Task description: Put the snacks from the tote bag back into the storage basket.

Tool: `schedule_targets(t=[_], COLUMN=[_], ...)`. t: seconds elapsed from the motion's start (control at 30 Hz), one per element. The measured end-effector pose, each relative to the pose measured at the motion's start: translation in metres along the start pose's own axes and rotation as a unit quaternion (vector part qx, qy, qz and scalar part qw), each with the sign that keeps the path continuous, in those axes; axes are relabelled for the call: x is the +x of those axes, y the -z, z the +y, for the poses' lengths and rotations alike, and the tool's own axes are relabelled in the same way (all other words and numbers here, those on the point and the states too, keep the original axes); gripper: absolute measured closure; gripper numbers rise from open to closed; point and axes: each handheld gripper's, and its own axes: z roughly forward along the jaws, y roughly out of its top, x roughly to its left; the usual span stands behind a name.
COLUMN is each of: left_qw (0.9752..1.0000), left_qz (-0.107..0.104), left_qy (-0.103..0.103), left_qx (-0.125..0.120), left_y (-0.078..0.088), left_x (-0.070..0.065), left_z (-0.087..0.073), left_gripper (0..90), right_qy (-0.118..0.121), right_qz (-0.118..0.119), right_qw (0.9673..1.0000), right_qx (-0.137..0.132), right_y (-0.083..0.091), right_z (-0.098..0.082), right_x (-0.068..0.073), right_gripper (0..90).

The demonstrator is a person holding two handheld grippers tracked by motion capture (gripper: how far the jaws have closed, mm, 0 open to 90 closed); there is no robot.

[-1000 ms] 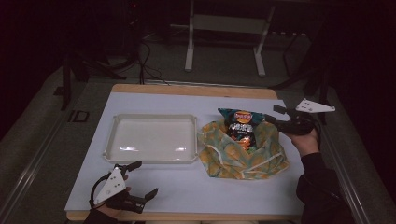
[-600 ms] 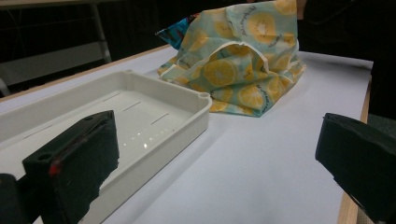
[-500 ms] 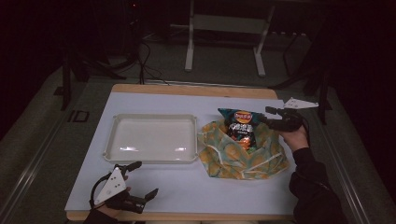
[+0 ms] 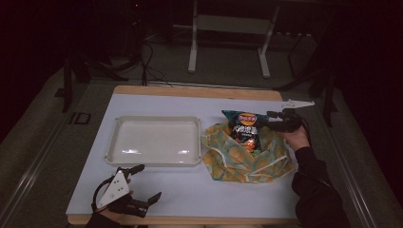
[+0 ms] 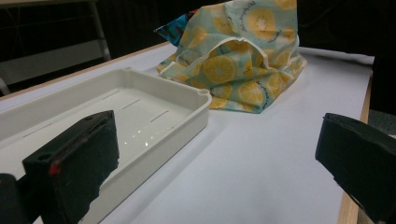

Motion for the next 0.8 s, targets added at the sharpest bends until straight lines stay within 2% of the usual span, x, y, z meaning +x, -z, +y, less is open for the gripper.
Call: schedule_targets(t=[0.2,0.43,0.5,0.53,0.6,0.63,0.67,0.7,0.8], left_qw=[1.0000,1.0000,1.0000,1.0000,1.0000,1.0000,1.0000,1.0000,1.0000], left_qz=[0.000,-0.001,-0.001,-0.001,-0.001,-0.001,-0.001,-0.001,-0.002], left_qy=[0.000,-0.002,-0.002,-0.002,-0.002,-0.002,-0.003,-0.003,-0.003], left_qx=[0.001,0.002,0.002,0.002,0.002,0.002,0.002,0.002,0.003], left_y=[0.000,0.000,-0.001,-0.001,-0.001,0.000,0.000,0.000,0.000], left_x=[0.000,0.000,0.000,0.000,0.000,0.000,-0.001,-0.001,-0.001], left_z=[0.000,0.000,0.000,0.000,0.000,0.000,0.000,0.000,0.000], left_gripper=[0.1,0.1,0.1,0.1,0.1,0.1,0.1,0.1,0.1], right_qy=[-0.008,-0.003,-0.006,-0.008,-0.001,0.001,0.007,0.016,0.021], right_qz=[0.020,0.046,0.042,0.048,0.044,0.049,0.048,0.045,0.043], right_qw=[0.9995,0.9983,0.9981,0.9979,0.9977,0.9972,0.9970,0.9969,0.9971], right_qx=[0.022,0.034,0.045,0.043,0.053,0.056,0.060,0.063,0.059], right_y=[-0.008,-0.012,-0.015,-0.016,-0.019,-0.021,-0.022,-0.022,-0.020], right_z=[-0.002,-0.001,0.002,0.004,0.008,0.010,0.011,0.013,0.016], right_x=[-0.002,0.000,0.001,0.002,0.006,0.007,0.008,0.011,0.015], right_gripper=[37.3,55.4,57.4,61.2,73.1,82.9,87.9,89.5,89.9])
